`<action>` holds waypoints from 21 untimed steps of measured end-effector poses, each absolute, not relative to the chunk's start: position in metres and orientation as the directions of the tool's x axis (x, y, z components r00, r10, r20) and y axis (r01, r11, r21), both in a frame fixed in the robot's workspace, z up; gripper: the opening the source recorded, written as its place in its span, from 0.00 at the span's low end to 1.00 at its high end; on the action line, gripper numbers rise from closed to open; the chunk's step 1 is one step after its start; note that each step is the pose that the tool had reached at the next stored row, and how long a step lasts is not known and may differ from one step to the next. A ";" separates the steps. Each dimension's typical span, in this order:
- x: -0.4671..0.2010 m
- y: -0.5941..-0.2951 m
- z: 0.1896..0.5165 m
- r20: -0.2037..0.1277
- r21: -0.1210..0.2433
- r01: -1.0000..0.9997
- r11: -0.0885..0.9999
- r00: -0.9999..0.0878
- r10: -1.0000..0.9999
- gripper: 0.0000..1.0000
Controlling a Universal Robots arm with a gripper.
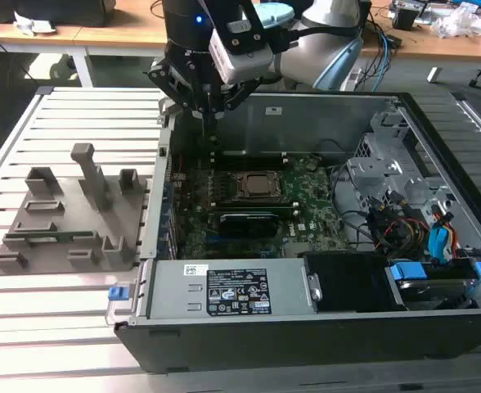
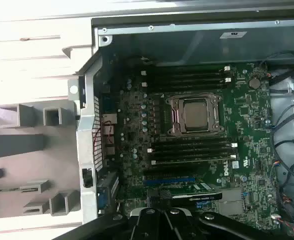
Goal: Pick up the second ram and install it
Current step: 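Reach for the second ram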
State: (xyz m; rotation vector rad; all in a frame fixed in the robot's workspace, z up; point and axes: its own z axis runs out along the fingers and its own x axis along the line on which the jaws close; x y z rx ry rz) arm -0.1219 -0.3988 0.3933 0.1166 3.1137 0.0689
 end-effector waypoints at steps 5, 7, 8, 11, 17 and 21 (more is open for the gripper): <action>-0.136 -0.399 0.393 -0.023 0.045 0.074 0.996 -0.997 0.075 0.11; -0.141 -0.399 0.393 -0.023 0.045 0.074 0.996 -0.997 0.075 0.11; -0.143 -0.399 0.393 -0.023 0.045 0.074 0.996 -0.997 0.075 0.11; -0.158 -0.399 0.393 -0.023 0.045 0.074 0.996 -0.997 0.075 0.11; -0.185 -0.399 0.393 -0.024 0.045 0.074 0.996 -0.997 0.075 0.11; -0.201 -0.399 0.393 -0.023 0.045 0.074 0.996 -0.997 0.075 0.11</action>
